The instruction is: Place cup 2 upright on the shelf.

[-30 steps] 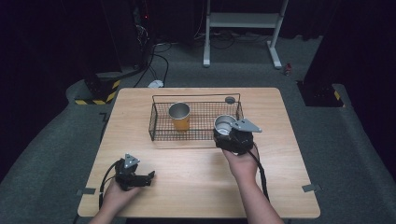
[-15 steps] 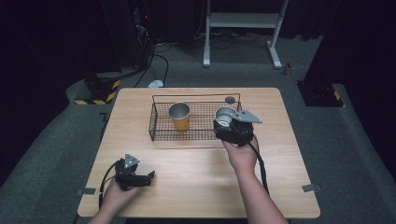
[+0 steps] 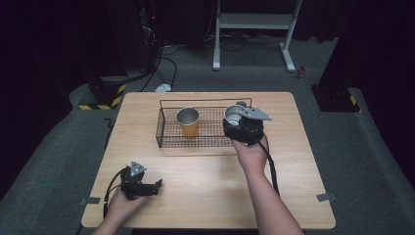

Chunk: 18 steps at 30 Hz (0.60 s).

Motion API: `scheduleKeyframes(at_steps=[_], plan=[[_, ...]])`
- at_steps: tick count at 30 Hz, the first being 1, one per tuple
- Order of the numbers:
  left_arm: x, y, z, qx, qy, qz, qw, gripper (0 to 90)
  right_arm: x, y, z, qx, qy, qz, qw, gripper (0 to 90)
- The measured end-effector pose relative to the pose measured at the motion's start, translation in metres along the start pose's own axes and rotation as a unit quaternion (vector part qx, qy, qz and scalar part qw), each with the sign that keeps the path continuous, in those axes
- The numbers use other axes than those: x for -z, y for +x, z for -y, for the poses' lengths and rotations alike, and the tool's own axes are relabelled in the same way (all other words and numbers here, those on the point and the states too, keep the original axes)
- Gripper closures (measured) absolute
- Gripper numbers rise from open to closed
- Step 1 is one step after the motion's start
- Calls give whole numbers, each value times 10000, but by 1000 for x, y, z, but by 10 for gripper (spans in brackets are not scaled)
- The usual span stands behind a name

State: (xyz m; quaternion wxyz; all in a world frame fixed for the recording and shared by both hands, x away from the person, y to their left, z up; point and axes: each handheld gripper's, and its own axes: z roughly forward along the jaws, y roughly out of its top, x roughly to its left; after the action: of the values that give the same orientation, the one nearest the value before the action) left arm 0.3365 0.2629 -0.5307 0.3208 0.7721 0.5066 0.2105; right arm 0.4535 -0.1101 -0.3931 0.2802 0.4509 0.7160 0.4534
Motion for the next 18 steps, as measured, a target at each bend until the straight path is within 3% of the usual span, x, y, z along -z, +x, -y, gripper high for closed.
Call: scheduleKeyframes(at_steps=[18], plan=[[0,0,0,-9,0,-7,10000,2,-28,-4,-20,-7,187,205,9996,184]])
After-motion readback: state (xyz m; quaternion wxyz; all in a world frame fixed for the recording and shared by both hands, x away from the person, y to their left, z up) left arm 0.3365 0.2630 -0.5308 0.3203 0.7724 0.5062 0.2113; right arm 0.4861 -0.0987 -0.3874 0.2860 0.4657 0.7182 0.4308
